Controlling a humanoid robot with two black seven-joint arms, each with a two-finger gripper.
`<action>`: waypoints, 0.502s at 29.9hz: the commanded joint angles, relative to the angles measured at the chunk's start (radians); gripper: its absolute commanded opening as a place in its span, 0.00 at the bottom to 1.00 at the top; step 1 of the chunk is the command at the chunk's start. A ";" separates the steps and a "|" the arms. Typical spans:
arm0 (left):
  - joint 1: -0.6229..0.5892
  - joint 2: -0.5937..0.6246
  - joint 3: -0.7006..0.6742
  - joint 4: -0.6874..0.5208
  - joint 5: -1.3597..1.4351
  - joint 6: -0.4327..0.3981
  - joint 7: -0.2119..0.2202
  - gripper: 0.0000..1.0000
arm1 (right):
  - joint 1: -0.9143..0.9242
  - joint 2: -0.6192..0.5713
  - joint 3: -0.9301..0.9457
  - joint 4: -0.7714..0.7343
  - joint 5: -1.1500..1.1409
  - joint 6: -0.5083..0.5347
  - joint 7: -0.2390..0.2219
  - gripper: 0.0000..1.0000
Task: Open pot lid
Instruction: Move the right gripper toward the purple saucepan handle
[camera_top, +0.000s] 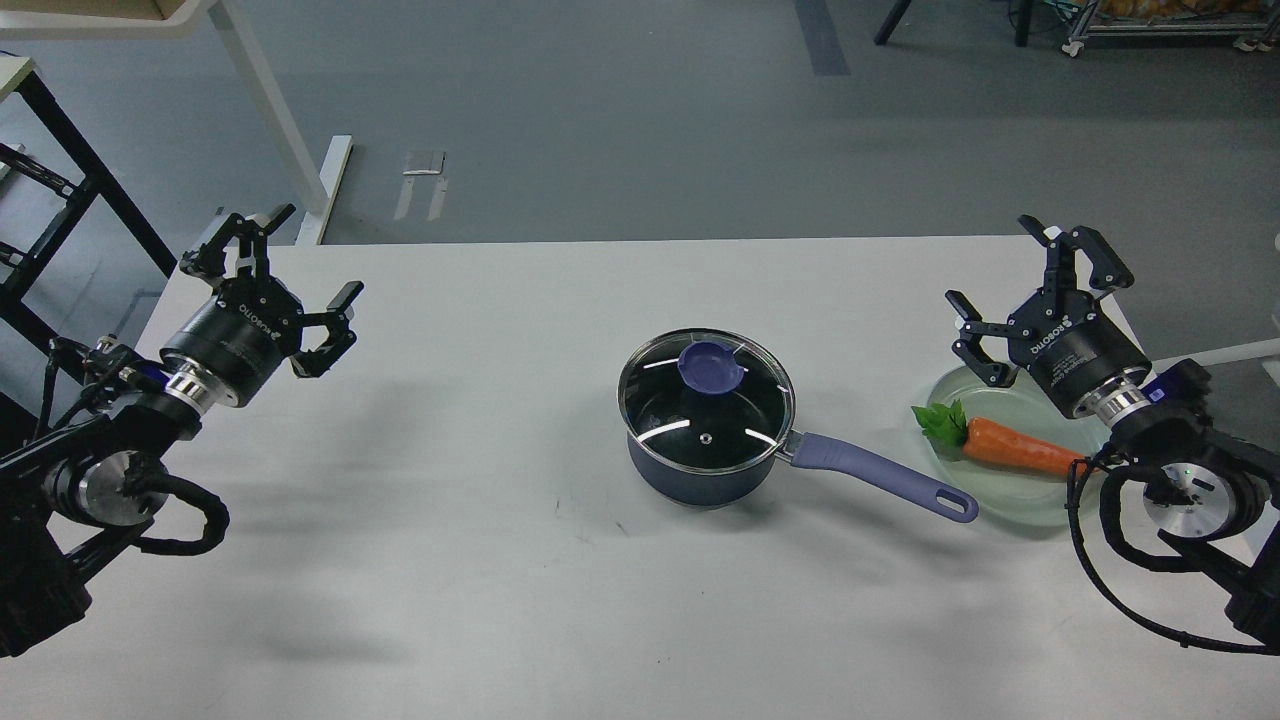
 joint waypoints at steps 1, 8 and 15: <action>0.000 0.004 0.000 0.000 0.002 0.008 -0.003 0.99 | 0.005 0.001 -0.021 0.002 0.000 -0.004 0.000 1.00; -0.015 0.016 0.001 0.011 0.002 0.040 0.004 0.99 | 0.008 -0.062 -0.022 0.034 -0.038 0.001 0.000 1.00; -0.102 0.021 0.006 0.103 0.006 0.028 0.000 0.99 | 0.116 -0.313 -0.022 0.237 -0.357 0.001 0.000 1.00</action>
